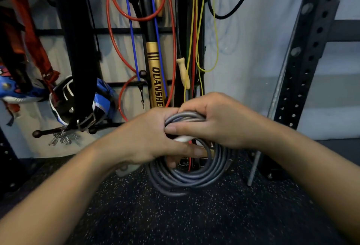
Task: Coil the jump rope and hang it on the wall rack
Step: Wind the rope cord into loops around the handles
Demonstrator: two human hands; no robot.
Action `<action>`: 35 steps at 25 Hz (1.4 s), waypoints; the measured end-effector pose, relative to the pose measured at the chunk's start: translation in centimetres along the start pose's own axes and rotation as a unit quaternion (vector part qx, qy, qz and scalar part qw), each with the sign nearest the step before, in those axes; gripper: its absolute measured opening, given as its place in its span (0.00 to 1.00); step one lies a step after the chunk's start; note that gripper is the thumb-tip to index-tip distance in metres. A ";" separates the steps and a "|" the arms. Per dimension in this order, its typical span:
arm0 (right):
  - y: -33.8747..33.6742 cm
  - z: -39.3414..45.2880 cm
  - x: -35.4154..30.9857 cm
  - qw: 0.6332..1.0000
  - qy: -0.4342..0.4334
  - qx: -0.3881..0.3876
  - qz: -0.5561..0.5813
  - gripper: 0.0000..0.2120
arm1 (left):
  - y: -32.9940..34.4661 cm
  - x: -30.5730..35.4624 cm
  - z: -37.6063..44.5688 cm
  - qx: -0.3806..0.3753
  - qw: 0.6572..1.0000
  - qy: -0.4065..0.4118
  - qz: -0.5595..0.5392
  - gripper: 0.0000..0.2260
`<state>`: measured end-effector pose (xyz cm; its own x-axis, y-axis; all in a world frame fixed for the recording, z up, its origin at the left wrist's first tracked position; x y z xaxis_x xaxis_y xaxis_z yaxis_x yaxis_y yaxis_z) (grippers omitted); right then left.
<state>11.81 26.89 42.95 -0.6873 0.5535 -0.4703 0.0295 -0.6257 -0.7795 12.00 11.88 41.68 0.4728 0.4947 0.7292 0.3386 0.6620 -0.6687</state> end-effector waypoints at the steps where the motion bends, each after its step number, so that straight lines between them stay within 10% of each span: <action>1: 0.1 -0.2 0.1 1.000 0.007 0.002 -0.003 0.09 | 0.0 -0.4 0.1 0.000 1.000 -0.008 -0.002 0.15; 12: -2.5 -1.0 1.5 0.953 0.140 0.154 0.221 0.29 | -2.4 -1.3 -0.4 0.152 0.984 -0.002 -0.090 0.12; 23: 3.2 -0.8 2.1 0.907 0.092 0.304 0.277 0.06 | 0.0 -2.3 0.7 0.236 0.897 0.009 -0.374 0.01; 35: 4.2 1.6 2.1 0.911 0.061 0.290 0.287 0.08 | -2.2 -4.1 -0.7 0.325 0.933 0.071 -0.137 0.08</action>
<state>9.30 24.53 39.35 -0.5932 0.0794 -0.8011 -0.0544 -0.9968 -0.0585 9.92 8.05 40.05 0.5601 0.2066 0.8022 -0.0791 0.9773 -0.1965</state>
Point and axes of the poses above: each hand's wrist, its own z-axis towards the middle knuckle, its own y-axis out of the palm, x = y × z, the point moved 3 cm from there along z, towards the middle knuckle
